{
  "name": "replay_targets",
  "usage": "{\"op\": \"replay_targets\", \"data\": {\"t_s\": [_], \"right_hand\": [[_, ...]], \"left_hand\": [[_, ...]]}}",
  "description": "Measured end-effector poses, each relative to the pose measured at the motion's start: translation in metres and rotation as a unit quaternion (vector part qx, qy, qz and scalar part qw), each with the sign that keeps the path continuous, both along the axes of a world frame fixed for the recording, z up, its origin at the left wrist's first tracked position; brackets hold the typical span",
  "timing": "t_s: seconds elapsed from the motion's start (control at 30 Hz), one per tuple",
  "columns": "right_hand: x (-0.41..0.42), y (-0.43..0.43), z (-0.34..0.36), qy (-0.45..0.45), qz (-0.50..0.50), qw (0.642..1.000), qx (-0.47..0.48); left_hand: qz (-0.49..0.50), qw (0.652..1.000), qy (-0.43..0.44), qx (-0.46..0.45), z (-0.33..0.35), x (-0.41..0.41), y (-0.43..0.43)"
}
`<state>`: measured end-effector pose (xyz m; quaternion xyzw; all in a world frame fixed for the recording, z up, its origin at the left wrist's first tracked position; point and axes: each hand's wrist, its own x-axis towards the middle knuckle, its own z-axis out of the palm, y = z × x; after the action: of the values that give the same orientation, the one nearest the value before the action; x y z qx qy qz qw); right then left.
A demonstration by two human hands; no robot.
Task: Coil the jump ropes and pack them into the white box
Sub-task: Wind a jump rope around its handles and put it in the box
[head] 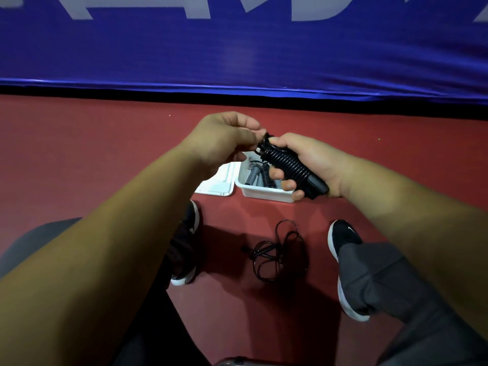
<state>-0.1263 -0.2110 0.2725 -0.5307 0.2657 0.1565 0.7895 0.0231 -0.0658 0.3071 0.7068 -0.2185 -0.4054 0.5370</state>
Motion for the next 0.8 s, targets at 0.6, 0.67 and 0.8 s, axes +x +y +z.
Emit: {"op": "replay_targets", "data": {"t_s": [0.6,0.67,0.8], "right_hand": [[0.001,-0.003,0.001,-0.032,0.035,0.995,-0.088],[0.0,-0.007,0.001,-0.036,0.041,0.996,-0.068],[-0.002,-0.014,0.002,-0.036,0.05,0.996,-0.058]], "left_hand": [[-0.043,0.999,0.017,0.024,0.003,0.007,0.004],[-0.034,0.999,0.034,0.013,0.004,0.005,0.004],[-0.027,0.997,0.066,-0.016,0.003,0.0,0.002]]}}
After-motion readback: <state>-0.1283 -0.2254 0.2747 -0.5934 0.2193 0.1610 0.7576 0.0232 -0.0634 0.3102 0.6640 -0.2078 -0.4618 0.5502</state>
